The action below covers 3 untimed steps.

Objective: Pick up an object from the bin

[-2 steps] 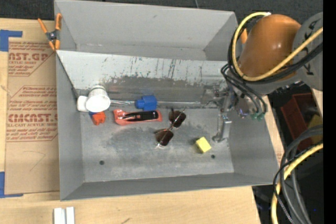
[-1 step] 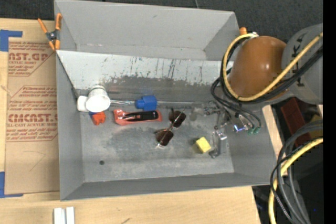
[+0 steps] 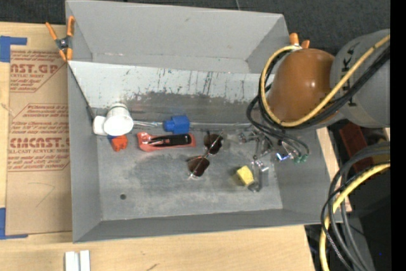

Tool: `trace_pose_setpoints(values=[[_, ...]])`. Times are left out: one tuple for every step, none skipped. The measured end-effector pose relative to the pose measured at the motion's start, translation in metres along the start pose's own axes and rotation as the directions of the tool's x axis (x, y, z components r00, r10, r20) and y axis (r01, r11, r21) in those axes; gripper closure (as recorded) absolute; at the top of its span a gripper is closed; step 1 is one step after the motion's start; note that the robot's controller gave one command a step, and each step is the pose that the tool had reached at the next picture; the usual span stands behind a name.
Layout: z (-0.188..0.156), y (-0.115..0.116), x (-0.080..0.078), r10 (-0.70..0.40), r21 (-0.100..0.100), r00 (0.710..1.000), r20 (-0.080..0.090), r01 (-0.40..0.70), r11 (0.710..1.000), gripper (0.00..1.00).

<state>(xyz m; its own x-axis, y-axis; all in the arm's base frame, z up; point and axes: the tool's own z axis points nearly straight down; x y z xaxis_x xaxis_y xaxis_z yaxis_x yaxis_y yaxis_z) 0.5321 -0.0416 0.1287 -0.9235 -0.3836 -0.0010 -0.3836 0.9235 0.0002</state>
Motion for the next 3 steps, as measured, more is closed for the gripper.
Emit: trace_pose_setpoints(values=[[0.015, 0.014, -0.013, 0.207, 0.001, 0.978, 0.003, -0.207, 0.978, 0.00], [0.027, 0.032, -0.032, 0.215, 0.000, 0.977, 0.002, -0.215, 0.977, 0.00], [0.036, 0.033, -0.043, -0.003, 0.001, 1.000, 0.004, 0.003, 1.000, 0.00]])
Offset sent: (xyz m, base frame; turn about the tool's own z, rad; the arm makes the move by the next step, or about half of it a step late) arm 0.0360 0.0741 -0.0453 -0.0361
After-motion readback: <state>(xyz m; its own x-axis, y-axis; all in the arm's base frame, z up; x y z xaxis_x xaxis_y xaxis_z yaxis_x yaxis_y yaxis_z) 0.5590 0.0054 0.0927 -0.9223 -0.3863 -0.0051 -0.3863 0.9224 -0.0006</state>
